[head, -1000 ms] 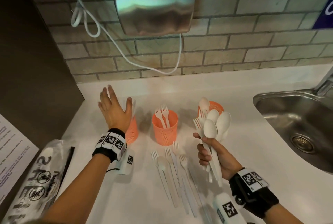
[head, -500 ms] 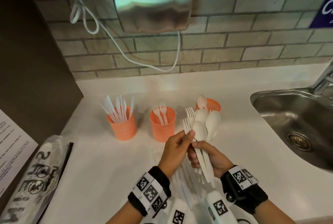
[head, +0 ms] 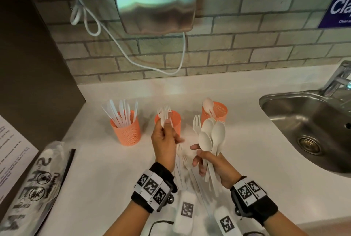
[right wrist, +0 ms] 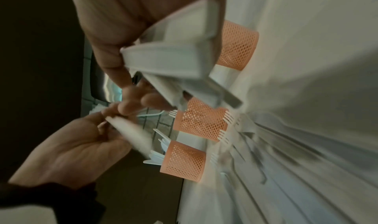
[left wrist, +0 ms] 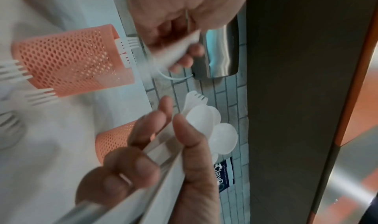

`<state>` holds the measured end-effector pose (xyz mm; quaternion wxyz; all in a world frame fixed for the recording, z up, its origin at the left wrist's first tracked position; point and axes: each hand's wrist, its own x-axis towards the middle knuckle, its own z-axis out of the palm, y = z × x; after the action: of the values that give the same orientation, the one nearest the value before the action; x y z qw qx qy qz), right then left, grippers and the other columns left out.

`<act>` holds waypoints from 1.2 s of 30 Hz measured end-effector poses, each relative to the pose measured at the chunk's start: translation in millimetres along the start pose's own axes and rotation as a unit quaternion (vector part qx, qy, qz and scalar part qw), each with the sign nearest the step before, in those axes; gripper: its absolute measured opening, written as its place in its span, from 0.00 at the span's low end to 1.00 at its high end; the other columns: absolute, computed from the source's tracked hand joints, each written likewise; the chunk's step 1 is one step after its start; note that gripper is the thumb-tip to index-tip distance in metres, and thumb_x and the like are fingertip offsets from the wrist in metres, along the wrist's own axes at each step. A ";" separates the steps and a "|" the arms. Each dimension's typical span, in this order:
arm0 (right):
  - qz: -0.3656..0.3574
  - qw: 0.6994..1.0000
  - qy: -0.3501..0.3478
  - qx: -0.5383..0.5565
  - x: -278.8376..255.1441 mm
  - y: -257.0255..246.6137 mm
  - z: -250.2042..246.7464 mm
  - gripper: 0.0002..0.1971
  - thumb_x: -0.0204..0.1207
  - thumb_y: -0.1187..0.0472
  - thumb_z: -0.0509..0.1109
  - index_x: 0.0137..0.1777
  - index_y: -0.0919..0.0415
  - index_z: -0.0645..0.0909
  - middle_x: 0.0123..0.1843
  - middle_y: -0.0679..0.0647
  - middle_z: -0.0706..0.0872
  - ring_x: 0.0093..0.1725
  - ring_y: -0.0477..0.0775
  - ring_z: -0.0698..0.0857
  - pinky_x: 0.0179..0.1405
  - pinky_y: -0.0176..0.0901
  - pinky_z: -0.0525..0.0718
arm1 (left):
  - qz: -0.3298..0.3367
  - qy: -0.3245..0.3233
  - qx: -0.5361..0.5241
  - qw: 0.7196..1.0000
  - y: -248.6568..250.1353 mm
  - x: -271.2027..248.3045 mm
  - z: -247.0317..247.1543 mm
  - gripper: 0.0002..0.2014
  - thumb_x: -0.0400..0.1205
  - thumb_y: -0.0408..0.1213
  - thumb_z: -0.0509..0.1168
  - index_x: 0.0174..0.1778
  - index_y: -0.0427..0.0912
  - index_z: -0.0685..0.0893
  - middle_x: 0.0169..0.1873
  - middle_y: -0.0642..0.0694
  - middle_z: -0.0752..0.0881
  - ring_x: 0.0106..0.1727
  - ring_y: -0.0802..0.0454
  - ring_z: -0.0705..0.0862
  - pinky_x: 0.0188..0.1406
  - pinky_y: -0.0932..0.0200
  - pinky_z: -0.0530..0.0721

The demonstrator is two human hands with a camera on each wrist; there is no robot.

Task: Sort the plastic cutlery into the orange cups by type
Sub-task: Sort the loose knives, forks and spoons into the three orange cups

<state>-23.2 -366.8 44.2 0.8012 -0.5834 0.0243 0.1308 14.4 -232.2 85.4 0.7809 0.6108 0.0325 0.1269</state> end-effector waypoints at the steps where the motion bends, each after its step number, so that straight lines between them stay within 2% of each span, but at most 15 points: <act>1: -0.004 1.000 0.004 -0.005 -0.9 0.7 0.3 0.15 0.69 0.59 0.67 0.56 0.62 0.80 0.27 0.57 0.83 0.18 0.48 0.72 0.21 0.38 0.75 | -0.010 -0.004 0.014 1.000 -1.5 -1.3 0.3 0.11 0.86 0.35 0.55 0.45 0.49 0.81 0.19 0.54 0.70 0.19 0.61 0.69 0.20 0.64 0.73; 3: -0.022 0.999 0.017 -0.021 -1.3 1.6 1.0 0.17 0.69 0.60 0.67 0.58 0.60 0.80 0.25 0.55 0.81 0.18 0.48 0.69 0.20 0.38 0.73 | -0.026 -0.034 0.047 0.998 -4.8 -6.9 2.2 0.07 0.83 0.38 0.61 0.43 0.50 0.83 0.19 0.58 0.73 0.20 0.64 0.70 0.24 0.67 0.69; 5: -0.052 0.996 0.029 -0.073 -2.8 1.2 3.5 0.15 0.69 0.60 0.67 0.56 0.60 0.81 0.24 0.54 0.80 0.19 0.49 0.70 0.21 0.37 0.74 | -0.033 -0.082 0.066 0.994 -4.8 -16.1 5.5 0.04 0.80 0.39 0.66 0.43 0.45 0.84 0.22 0.59 0.79 0.24 0.65 0.77 0.27 0.67 0.72; 8: -0.090 0.985 0.040 -0.142 -6.0 0.2 9.4 0.02 0.72 0.65 0.67 0.40 0.62 0.82 0.23 0.52 0.81 0.19 0.50 0.71 0.21 0.36 0.73 | -0.057 -0.120 0.058 0.990 -3.3 -26.4 11.0 0.07 0.81 0.39 0.65 0.38 0.43 0.81 0.17 0.60 0.79 0.21 0.68 0.77 0.24 0.74 0.72; 11: -0.112 0.975 0.065 -0.180 -7.5 0.9 11.0 0.10 0.76 0.72 0.65 0.36 0.60 0.80 0.22 0.51 0.82 0.18 0.49 0.71 0.21 0.37 0.72 | -0.070 -0.128 0.029 0.989 -2.2 -30.9 15.3 0.06 0.82 0.38 0.63 0.42 0.43 0.80 0.16 0.61 0.78 0.20 0.68 0.77 0.21 0.78 0.71; 15: -0.131 0.969 0.075 -0.198 -11.8 -2.2 10.1 0.12 0.75 0.73 0.65 0.35 0.57 0.81 0.23 0.50 0.84 0.18 0.45 0.72 0.23 0.37 0.74 | -0.066 -0.109 0.053 0.990 -8.0 -28.9 17.6 0.10 0.85 0.39 0.57 0.38 0.45 0.77 0.15 0.60 0.75 0.19 0.66 0.74 0.23 0.72 0.69; 18: -0.126 0.972 0.073 -0.185 -13.2 -2.8 8.4 0.08 0.76 0.73 0.65 0.42 0.62 0.83 0.26 0.50 0.87 0.17 0.43 0.73 0.23 0.35 0.75 | -0.090 -0.052 0.040 0.994 -7.3 -20.0 17.7 0.14 0.86 0.38 0.53 0.35 0.42 0.74 0.18 0.56 0.70 0.18 0.63 0.67 0.23 0.64 0.65; 21: -0.114 0.973 0.079 -0.186 -12.0 -0.9 3.8 0.08 0.76 0.72 0.66 0.48 0.61 0.83 0.29 0.51 0.89 0.18 0.44 0.76 0.24 0.35 0.78 | -0.093 0.010 0.006 0.996 -0.3 -2.6 10.1 0.13 0.86 0.35 0.49 0.40 0.40 0.75 0.26 0.47 0.78 0.25 0.55 0.72 0.24 0.62 0.69; 23: -0.109 0.967 0.103 -0.205 -11.3 0.2 1.7 0.10 0.75 0.72 0.66 0.47 0.57 0.83 0.26 0.50 0.87 0.19 0.43 0.77 0.24 0.35 0.77 | -0.092 0.037 -0.017 0.995 3.1 9.9 1.5 0.10 0.85 0.34 0.48 0.44 0.37 0.73 0.23 0.48 0.76 0.24 0.54 0.73 0.26 0.62 0.72; 25: -0.114 0.955 0.141 -0.234 -9.2 2.1 -0.8 0.10 0.73 0.72 0.68 0.41 0.55 0.84 0.25 0.47 0.85 0.20 0.40 0.80 0.23 0.33 0.76 | -0.084 0.036 -0.024 0.996 5.0 18.4 -7.8 0.09 0.85 0.32 0.50 0.40 0.39 0.72 0.16 0.53 0.71 0.21 0.55 0.71 0.23 0.63 0.73; 26: -0.118 0.949 0.156 -0.246 -7.6 2.8 -2.1 0.09 0.72 0.71 0.70 0.38 0.55 0.83 0.27 0.47 0.84 0.22 0.40 0.81 0.24 0.32 0.77 | -0.078 0.018 -0.014 0.997 7.9 18.7 -11.3 0.09 0.84 0.33 0.52 0.38 0.40 0.73 0.14 0.54 0.69 0.18 0.57 0.69 0.21 0.64 0.72; 28: -0.123 0.939 0.169 -0.274 -3.6 4.0 -5.6 0.07 0.70 0.67 0.73 0.36 0.54 0.83 0.30 0.47 0.84 0.27 0.42 0.82 0.30 0.38 0.79 | -0.064 -0.046 0.010 0.997 15.4 12.7 -16.8 0.10 0.84 0.32 0.57 0.36 0.43 0.76 0.12 0.55 0.67 0.16 0.61 0.65 0.17 0.67 0.66; 31: -0.108 0.935 0.154 -0.301 -0.5 3.0 -9.3 0.07 0.68 0.64 0.75 0.34 0.52 0.80 0.26 0.44 0.82 0.29 0.46 0.80 0.34 0.44 0.79 | -0.011 -0.167 0.055 0.984 31.3 -5.9 -20.8 0.07 0.82 0.29 0.62 0.42 0.44 0.81 0.15 0.58 0.73 0.16 0.64 0.66 0.16 0.73 0.65; 34: -0.103 0.933 0.119 -0.323 -0.9 -0.2 -8.6 0.08 0.67 0.63 0.75 0.36 0.49 0.81 0.27 0.43 0.83 0.30 0.44 0.80 0.36 0.45 0.80 | 0.063 -0.270 0.122 0.953 34.3 -14.1 -25.2 0.10 0.77 0.26 0.67 0.49 0.44 0.86 0.24 0.56 0.75 0.26 0.63 0.73 0.33 0.72 0.76; 36: -0.106 0.926 0.106 -0.346 -1.4 -2.0 -7.5 0.08 0.66 0.63 0.75 0.37 0.49 0.81 0.28 0.43 0.82 0.30 0.43 0.79 0.36 0.43 0.79 | 0.077 -0.305 0.171 0.934 31.9 -15.2 -27.9 0.10 0.76 0.29 0.70 0.50 0.47 0.88 0.29 0.57 0.79 0.32 0.61 0.75 0.40 0.69 0.76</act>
<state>-23.2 -374.6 43.9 0.5514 -0.8341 0.0005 -0.0177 -11.1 -202.4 107.4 0.6248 0.7450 -0.2333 -0.0130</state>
